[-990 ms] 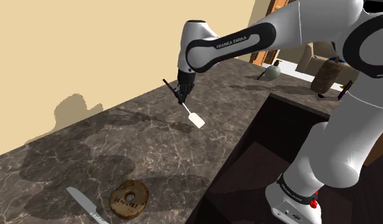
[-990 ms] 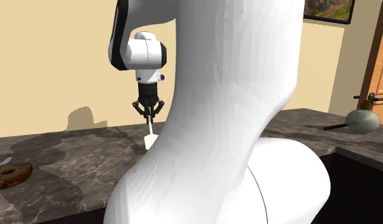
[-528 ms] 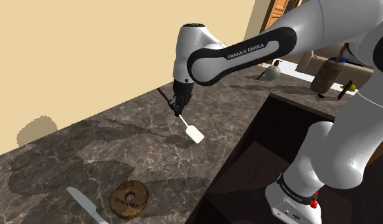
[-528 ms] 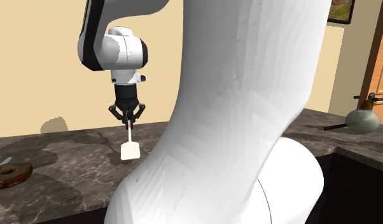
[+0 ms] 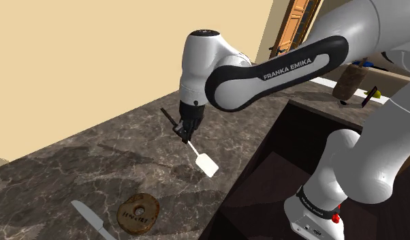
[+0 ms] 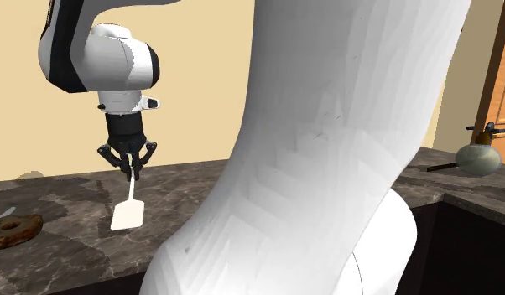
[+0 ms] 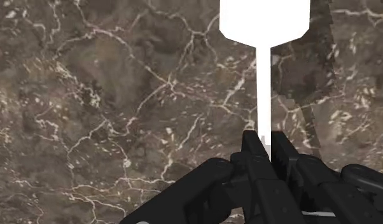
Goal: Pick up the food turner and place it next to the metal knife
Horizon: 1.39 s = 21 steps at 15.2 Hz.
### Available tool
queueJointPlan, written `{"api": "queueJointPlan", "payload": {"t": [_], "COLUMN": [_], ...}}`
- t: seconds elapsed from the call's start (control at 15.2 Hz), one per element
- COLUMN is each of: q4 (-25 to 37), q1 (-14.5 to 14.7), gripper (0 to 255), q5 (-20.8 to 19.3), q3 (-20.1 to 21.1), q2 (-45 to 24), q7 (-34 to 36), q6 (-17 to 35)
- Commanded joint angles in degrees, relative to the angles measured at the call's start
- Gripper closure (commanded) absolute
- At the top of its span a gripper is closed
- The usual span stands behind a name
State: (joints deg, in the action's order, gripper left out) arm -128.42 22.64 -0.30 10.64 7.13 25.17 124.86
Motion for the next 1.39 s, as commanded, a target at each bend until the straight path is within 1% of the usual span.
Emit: {"api": "queueJointPlan", "payload": {"t": [0.0, 0.4, 0.46, 1.32], "q4": [-0.67, -0.25, -0.21, -5.24], "q1": [1.26, 5.08, 5.18, 5.05], "gripper": [255, 255, 255, 255], "q5": [0.13, 0.28, 0.27, -2.01], "q3": [1.6, 6.67, 6.82, 7.26], "q2": [0.49, 0.4, 0.37, -5.03], "q7": [2.86, 11.64, 11.9, 13.86], "q6": [0.16, -0.31, -0.33, 9.82]}}
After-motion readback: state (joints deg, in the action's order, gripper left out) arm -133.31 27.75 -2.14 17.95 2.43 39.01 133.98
